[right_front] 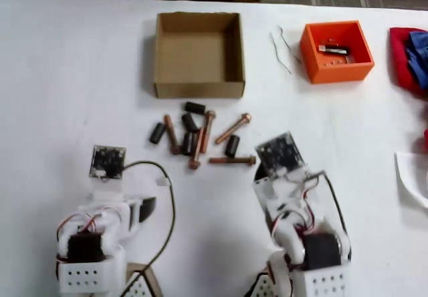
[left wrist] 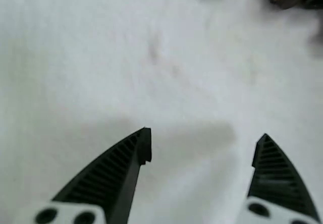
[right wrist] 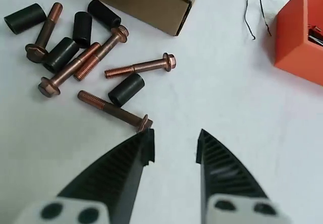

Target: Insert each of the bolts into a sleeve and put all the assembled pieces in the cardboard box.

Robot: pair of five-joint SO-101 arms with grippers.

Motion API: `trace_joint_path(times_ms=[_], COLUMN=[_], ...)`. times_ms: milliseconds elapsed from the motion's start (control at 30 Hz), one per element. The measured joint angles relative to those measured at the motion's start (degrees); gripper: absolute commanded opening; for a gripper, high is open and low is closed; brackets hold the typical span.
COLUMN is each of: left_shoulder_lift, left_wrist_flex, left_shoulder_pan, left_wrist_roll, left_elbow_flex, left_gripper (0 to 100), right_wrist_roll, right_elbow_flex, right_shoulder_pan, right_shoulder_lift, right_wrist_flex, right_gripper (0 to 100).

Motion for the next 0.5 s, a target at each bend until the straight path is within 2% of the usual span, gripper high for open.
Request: trace_joint_path(times_ms=[267,500], left_shoulder_lift=[0.0,0.0], left_wrist_flex=[0.0,0.0], left_shoulder_pan=[0.0,0.0], left_wrist_roll=[0.0,0.0], left_elbow_flex=[0.0,0.0], left_gripper=[34,34], right_wrist_roll=[2.7,-15.0], right_elbow_flex=[-22.6,-38.9], right_shoulder_pan=[-6.2,-8.8], right_shoulder_lift=[36.0,58.2], right_wrist_flex=[2.0,3.5], right_gripper=[14.4,14.4])
